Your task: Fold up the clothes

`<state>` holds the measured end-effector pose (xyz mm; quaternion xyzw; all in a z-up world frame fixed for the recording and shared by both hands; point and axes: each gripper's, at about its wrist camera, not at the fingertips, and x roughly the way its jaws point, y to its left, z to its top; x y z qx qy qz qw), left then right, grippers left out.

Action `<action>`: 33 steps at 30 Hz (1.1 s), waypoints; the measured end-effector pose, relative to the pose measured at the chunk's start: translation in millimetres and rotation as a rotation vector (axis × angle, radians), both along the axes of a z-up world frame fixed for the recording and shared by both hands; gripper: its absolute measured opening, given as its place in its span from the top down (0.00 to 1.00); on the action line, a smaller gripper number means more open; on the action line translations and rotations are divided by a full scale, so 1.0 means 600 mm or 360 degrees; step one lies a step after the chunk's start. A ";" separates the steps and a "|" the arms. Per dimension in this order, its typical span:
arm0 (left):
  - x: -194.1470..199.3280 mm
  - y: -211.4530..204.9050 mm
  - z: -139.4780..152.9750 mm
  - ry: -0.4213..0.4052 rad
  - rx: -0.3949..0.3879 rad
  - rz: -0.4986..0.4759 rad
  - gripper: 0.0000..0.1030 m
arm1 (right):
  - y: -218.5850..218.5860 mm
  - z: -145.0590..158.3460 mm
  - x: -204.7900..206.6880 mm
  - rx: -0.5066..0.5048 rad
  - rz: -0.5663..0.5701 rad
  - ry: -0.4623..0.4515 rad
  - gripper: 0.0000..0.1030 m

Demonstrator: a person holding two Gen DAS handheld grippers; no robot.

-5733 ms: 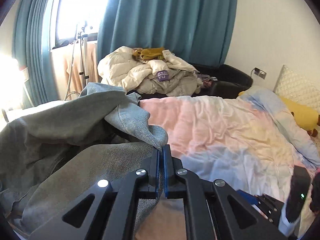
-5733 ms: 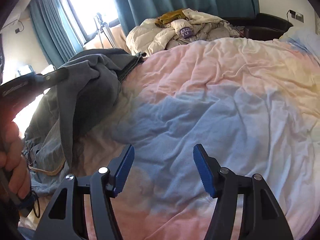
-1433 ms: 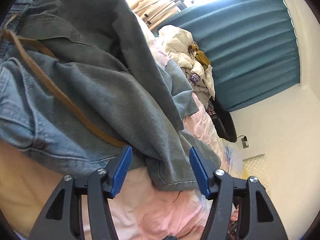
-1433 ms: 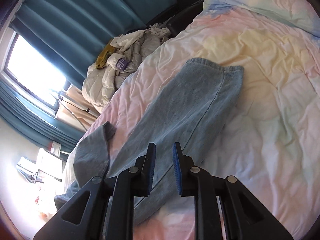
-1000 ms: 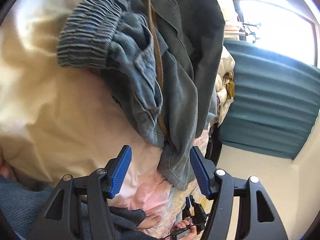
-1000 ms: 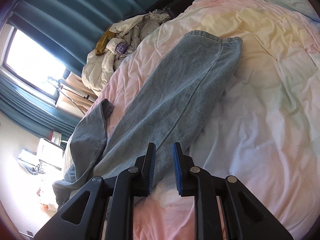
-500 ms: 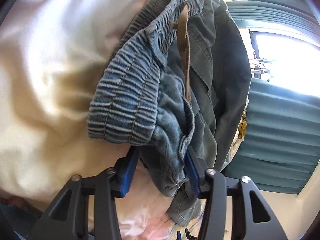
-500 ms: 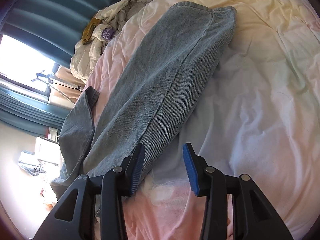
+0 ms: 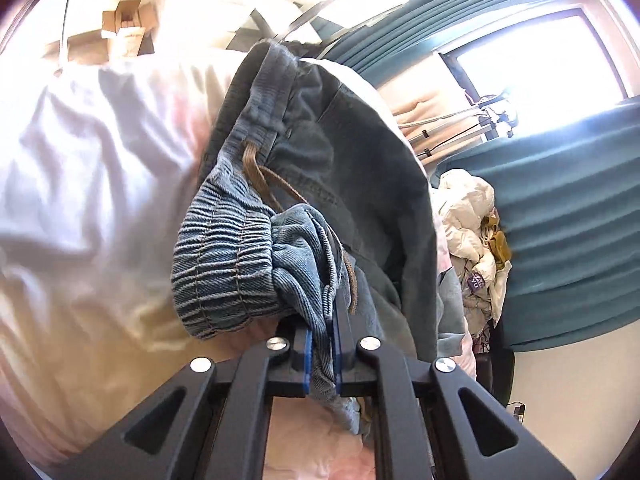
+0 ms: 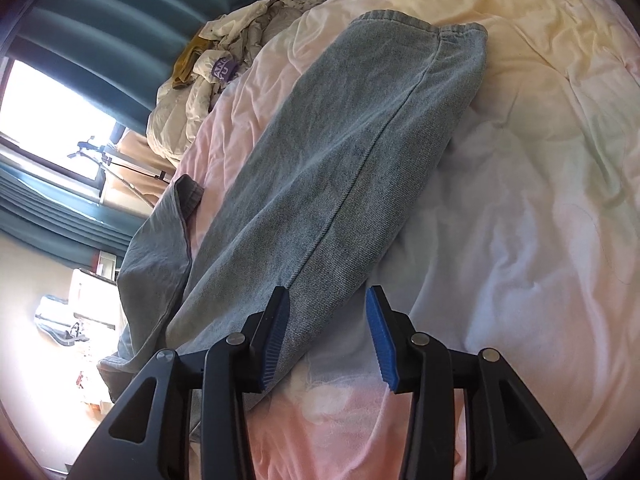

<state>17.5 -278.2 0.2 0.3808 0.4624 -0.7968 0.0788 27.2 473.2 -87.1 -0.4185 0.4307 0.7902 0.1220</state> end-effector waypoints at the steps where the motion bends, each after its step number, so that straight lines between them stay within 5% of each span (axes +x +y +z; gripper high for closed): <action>1: 0.002 -0.010 0.015 0.0015 -0.0012 -0.0009 0.93 | -0.001 0.002 0.000 0.0001 0.0002 0.0007 0.61; 4: 0.013 -0.034 0.047 0.0020 -0.0019 -0.0032 0.93 | -0.002 0.006 0.000 0.0011 0.0008 0.0010 0.61; 8: 0.029 -0.043 0.034 -0.0145 -0.0137 -0.0093 0.93 | -0.004 0.006 -0.002 0.0031 0.0014 -0.0018 0.61; 14: 0.031 -0.064 -0.080 -0.0435 0.0054 -0.0110 0.93 | 0.002 0.002 0.003 0.0024 -0.0008 -0.0048 0.61; 20: 0.038 -0.062 -0.080 -0.0435 0.0098 -0.0178 0.90 | 0.010 -0.001 0.007 0.0017 -0.0030 -0.0057 0.61; 23: 0.041 -0.047 -0.060 -0.0413 0.0001 -0.0256 0.79 | 0.010 -0.002 0.005 0.0008 -0.0031 -0.0055 0.61; 25: 0.051 -0.038 -0.037 -0.0358 -0.0154 -0.0299 0.52 | 0.011 -0.002 0.002 0.0007 -0.0034 -0.0051 0.61; 33: 0.085 0.003 0.060 -0.0106 -0.0548 -0.0439 0.46 | 0.029 -0.001 -0.011 0.0062 -0.0085 -0.0032 0.61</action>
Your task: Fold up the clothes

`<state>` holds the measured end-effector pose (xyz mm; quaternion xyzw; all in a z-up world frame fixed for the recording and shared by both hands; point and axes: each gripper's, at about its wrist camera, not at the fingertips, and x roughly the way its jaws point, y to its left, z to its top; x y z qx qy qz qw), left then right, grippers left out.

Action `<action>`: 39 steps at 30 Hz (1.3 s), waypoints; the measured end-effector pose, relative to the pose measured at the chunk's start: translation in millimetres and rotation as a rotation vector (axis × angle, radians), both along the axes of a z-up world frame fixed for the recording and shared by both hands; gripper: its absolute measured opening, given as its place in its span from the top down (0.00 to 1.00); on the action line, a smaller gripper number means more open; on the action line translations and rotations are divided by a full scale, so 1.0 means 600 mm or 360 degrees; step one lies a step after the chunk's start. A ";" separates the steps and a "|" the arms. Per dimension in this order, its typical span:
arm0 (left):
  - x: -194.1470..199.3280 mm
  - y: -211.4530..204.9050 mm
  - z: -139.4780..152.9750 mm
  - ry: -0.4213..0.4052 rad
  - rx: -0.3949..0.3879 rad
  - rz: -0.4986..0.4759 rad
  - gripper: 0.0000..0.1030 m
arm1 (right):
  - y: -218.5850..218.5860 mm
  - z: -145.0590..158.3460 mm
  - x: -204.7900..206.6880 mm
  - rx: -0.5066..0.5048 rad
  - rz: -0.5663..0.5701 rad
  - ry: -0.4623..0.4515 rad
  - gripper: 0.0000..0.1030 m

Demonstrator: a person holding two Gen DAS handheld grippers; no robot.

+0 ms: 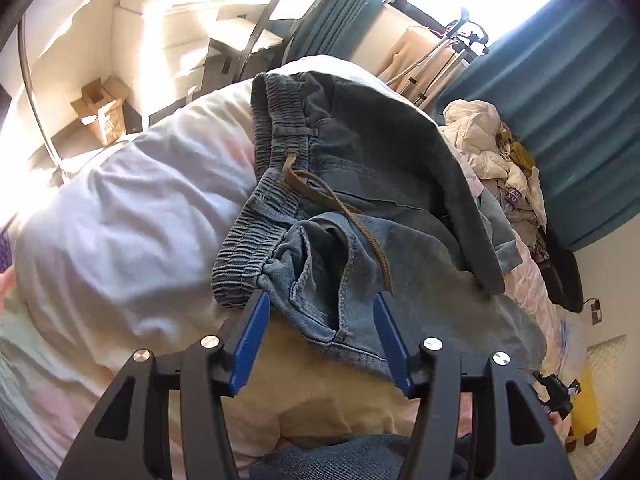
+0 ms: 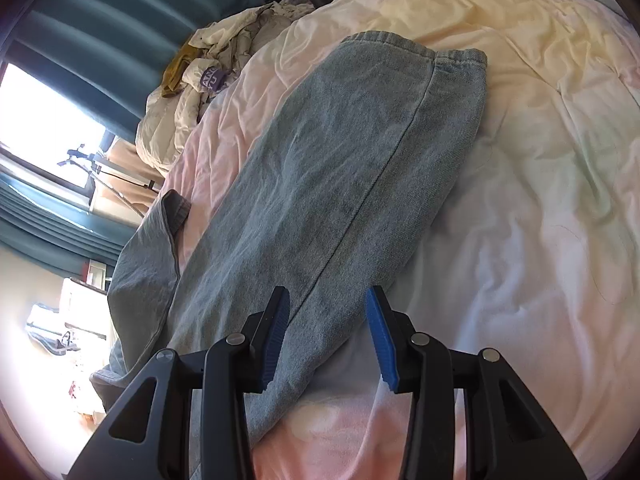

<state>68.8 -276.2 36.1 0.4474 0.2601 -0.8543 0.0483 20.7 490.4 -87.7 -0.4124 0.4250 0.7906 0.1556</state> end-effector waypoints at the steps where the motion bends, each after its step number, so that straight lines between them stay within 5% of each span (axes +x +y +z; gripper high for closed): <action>1: -0.001 0.011 0.011 0.0029 -0.0033 -0.0023 0.46 | 0.004 0.000 0.000 0.0007 -0.0019 0.0004 0.61; 15: -0.116 0.279 0.046 0.0145 -0.0145 -0.0490 0.46 | 0.095 -0.024 0.008 0.0046 -0.0293 0.0114 0.61; 24: -0.181 0.465 0.058 0.0248 -0.0191 -0.0758 0.46 | 0.154 -0.076 0.016 -0.0119 -0.0412 0.0173 0.61; 32: -0.229 0.536 -0.064 0.0164 -0.0080 -0.0779 0.46 | 0.190 -0.115 -0.024 -0.0043 -0.0370 0.0151 0.61; 39: -0.267 0.528 -0.161 0.0056 -0.0053 -0.0801 0.46 | 0.207 -0.121 -0.061 0.0044 -0.0399 0.0213 0.59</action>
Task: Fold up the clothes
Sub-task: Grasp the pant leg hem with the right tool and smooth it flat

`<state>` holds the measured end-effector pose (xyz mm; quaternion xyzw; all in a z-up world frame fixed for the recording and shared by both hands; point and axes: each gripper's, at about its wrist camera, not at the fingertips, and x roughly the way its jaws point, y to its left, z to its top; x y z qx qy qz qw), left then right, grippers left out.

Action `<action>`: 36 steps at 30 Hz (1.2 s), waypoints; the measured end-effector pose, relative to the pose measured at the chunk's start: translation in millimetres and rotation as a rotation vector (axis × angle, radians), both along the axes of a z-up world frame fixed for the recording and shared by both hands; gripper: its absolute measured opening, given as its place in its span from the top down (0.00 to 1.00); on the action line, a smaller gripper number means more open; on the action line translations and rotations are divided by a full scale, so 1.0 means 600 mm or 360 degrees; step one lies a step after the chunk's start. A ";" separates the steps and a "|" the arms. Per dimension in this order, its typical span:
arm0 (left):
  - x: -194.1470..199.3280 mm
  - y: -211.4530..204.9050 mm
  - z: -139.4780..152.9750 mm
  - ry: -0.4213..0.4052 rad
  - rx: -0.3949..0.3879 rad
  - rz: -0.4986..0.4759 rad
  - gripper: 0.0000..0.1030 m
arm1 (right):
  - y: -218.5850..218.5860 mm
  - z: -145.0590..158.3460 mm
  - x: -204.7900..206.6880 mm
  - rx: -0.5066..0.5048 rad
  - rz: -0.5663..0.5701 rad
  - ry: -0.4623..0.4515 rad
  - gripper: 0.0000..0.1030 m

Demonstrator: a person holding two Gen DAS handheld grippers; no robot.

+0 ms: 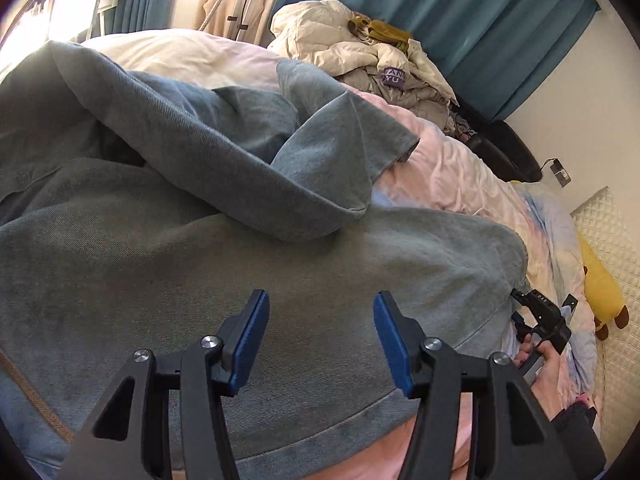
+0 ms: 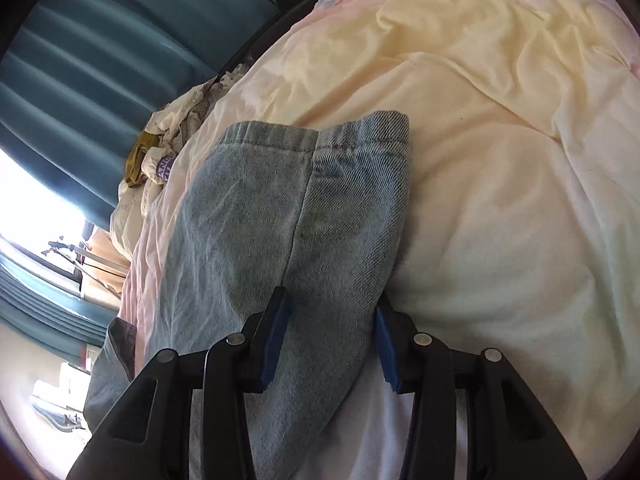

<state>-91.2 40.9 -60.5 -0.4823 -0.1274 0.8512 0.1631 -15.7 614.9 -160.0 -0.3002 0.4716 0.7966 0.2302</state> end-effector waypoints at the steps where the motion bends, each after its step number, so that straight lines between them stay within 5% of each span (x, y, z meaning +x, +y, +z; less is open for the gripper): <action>1: -0.003 -0.003 -0.009 -0.0002 -0.0016 0.0005 0.46 | 0.004 0.002 -0.003 0.0002 -0.0025 0.0013 0.60; 6: -0.028 -0.011 -0.037 -0.0058 -0.0031 -0.0003 0.46 | 0.022 0.017 -0.026 0.0085 -0.0139 -0.0013 0.66; 10: -0.043 -0.021 -0.028 0.0012 -0.0063 0.0020 0.46 | 0.025 0.022 -0.043 0.0105 -0.0154 -0.0018 0.89; 14: -0.048 -0.029 -0.022 0.0060 -0.0091 0.0023 0.46 | 0.009 0.065 -0.043 0.0262 -0.0161 -0.0002 0.94; 21: -0.050 -0.042 -0.021 0.0056 -0.0064 0.0023 0.46 | -0.011 0.146 -0.022 0.0509 -0.0218 0.0062 0.95; 28: -0.037 -0.038 -0.009 0.0107 -0.0084 -0.0021 0.46 | 0.009 0.039 -0.013 0.0377 -0.0123 -0.0229 0.95; 36: -0.033 -0.021 0.003 0.0164 -0.0098 -0.0074 0.46 | -0.019 0.055 0.005 0.0440 -0.0088 -0.0351 0.84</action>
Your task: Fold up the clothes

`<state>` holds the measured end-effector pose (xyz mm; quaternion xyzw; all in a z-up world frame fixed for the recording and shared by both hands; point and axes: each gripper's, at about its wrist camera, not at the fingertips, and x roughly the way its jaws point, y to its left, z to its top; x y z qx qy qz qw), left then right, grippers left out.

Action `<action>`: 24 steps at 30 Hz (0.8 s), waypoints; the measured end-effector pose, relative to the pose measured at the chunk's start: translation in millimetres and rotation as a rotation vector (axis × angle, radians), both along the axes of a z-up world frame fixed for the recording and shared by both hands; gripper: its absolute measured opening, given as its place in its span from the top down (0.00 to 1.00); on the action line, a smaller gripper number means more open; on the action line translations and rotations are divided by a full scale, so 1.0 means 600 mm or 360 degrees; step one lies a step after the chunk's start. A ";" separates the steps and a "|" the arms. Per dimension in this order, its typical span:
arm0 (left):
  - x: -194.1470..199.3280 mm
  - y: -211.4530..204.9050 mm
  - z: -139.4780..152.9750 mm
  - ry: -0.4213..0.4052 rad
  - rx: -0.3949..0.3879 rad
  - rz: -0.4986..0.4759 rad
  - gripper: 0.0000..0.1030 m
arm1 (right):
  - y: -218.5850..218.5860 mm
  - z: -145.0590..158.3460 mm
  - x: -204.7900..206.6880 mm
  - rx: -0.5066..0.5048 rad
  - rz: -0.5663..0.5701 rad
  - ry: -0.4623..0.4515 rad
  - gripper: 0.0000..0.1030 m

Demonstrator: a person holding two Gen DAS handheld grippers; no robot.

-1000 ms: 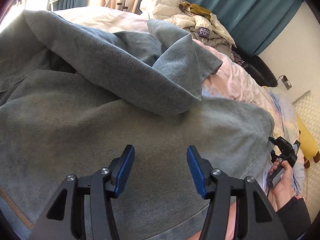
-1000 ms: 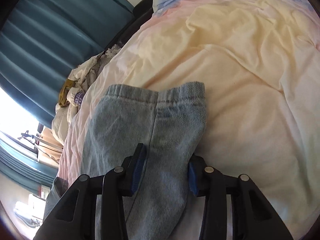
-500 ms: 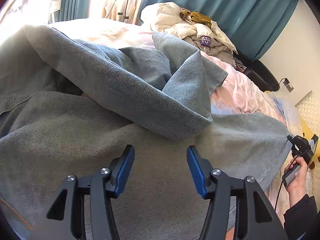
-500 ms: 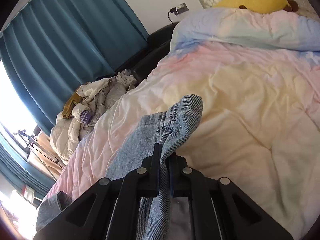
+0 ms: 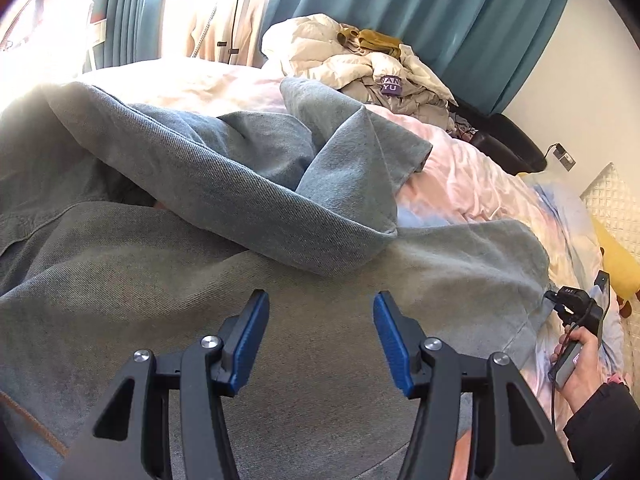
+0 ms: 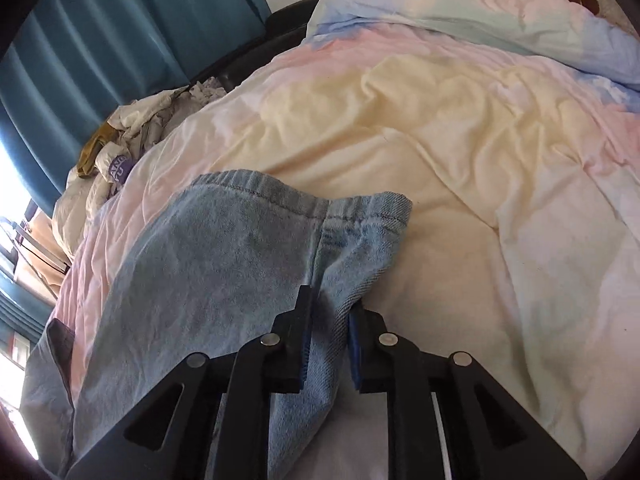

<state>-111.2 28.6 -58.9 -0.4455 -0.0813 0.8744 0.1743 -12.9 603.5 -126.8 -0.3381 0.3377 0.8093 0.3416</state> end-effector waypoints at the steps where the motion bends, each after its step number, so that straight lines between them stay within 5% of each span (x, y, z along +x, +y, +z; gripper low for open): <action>1: 0.001 0.003 0.002 0.0002 0.0001 -0.0007 0.46 | -0.007 0.009 0.003 0.0013 0.0007 0.0000 0.83; 3: 0.004 0.007 0.006 0.0009 0.0006 -0.0020 0.46 | -0.020 0.028 0.008 0.0042 0.0021 0.0006 0.82; 8: 0.012 0.005 0.016 0.0032 0.0033 -0.0026 0.46 | -0.072 0.103 0.018 0.0220 0.0088 0.0144 0.59; 14: 0.011 0.003 0.021 0.0039 0.0051 -0.0007 0.46 | -0.146 0.168 -0.015 0.0325 0.0237 0.0258 0.55; 20: 0.010 -0.007 0.022 0.0039 0.0089 0.0012 0.46 | -0.252 0.162 -0.142 0.0101 0.0731 0.0324 0.51; 24: 0.000 -0.021 0.015 0.0043 0.0092 0.0040 0.46 | -0.330 0.115 -0.258 -0.0217 0.0977 0.0312 0.51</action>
